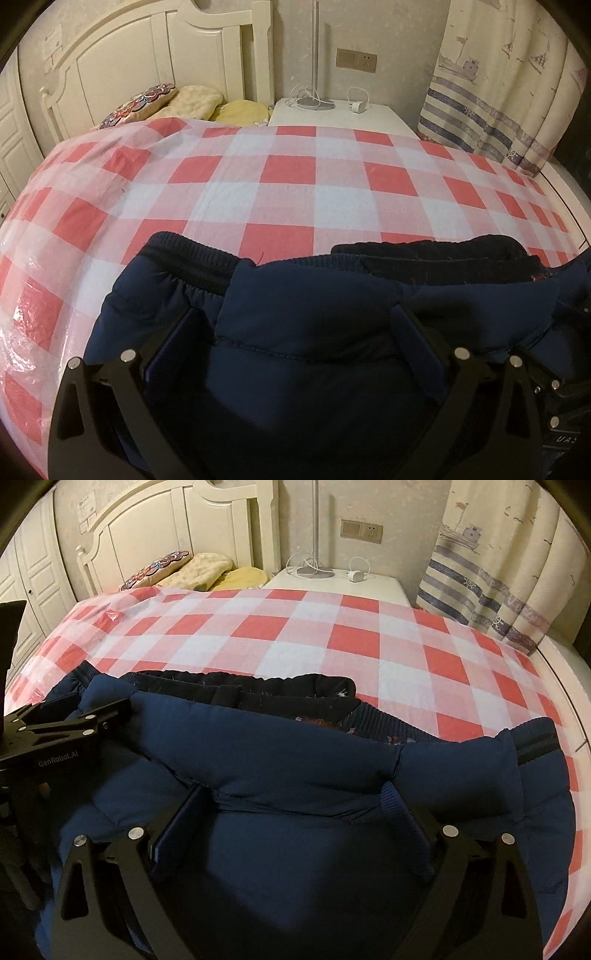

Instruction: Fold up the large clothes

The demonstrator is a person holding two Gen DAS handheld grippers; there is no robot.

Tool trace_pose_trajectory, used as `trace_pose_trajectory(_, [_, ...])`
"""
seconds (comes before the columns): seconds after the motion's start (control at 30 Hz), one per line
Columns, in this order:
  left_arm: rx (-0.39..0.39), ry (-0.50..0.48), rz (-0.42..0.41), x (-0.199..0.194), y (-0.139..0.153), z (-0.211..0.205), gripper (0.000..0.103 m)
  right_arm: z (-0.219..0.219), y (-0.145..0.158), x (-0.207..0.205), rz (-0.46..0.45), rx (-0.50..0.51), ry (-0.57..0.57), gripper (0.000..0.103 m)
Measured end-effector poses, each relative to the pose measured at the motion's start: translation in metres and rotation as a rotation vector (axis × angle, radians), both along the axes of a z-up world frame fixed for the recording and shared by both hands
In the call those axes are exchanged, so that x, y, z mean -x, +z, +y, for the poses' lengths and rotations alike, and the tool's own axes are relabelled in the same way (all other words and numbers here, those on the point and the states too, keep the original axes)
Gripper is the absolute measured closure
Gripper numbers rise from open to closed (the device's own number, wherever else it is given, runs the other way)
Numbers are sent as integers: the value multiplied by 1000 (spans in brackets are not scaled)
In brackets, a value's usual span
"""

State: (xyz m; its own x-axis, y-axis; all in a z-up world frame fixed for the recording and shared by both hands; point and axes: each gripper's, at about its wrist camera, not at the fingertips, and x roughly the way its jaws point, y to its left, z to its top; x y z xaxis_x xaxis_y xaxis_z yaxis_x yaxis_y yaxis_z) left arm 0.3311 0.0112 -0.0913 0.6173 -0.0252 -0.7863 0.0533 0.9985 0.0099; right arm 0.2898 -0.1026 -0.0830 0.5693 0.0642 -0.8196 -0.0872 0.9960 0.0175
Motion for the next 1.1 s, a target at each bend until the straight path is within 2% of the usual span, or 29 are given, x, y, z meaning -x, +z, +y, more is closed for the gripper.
trace_pose_trajectory(0.23, [28, -3, -3, -1, -1, 3, 2, 1, 1, 0, 2, -7, 11, 8])
trace_pose_trajectory(0.33, [30, -3, -5, 0, -1, 4, 2, -9, 16, 5, 21, -47, 25, 10])
trace_pose_trajectory(0.47, [35, -3, -5, -1, -1, 4, 2, -49, 50, 22, -102, -5, -55, 8])
trace_pose_trajectory(0.5, [33, -4, -6, -1, -1, 4, 2, -67, 48, 22, -87, -14, -94, 8])
trace_pose_trajectory(0.57, [35, -4, -5, -1, -1, 5, 2, -97, 24, 16, -8, -36, -143, 8])
trace_pose_trajectory(0.6, [40, -5, -5, -1, -1, 4, 2, -110, 3, 12, 52, -113, -142, 7])
trace_pose_trajectory(0.63, [43, -6, -2, -1, -1, 5, 2, -118, -5, 15, 33, -188, -143, 5])
trace_pose_trajectory(0.67, [46, -7, 5, -3, -1, 5, 2, -121, -5, 17, 9, -214, -148, 5])
trace_pose_trajectory(0.77, [57, -7, 59, -8, 6, 10, 2, -113, -6, 15, 3, -160, -145, 5])
trace_pose_trajectory(0.8, [54, -5, 52, -6, 12, 12, 3, -113, -7, 15, 1, -161, -144, 5])
trace_pose_trajectory(0.83, [53, -7, 5, -1, 25, 17, 3, -114, -7, 15, -3, -170, -144, 5])
trace_pose_trajectory(0.93, [-27, 23, -89, 7, 42, 33, 3, -117, -8, 17, -18, -193, -145, 5])
trace_pose_trajectory(1.0, [-72, 66, -38, -2, 25, 50, 3, -118, -9, 16, -20, -191, -145, 5])
trace_pose_trajectory(1.03, [-2, 71, 50, -10, 7, 63, 3, -119, -9, 18, -20, -191, -144, 5])
trace_pose_trajectory(1.07, [100, 79, 102, -16, -3, 76, 5, -119, -10, 18, -19, -191, -143, 5])
trace_pose_trajectory(1.1, [134, 108, 101, -17, -3, 83, 5, -120, -9, 20, -20, -192, -144, 5])
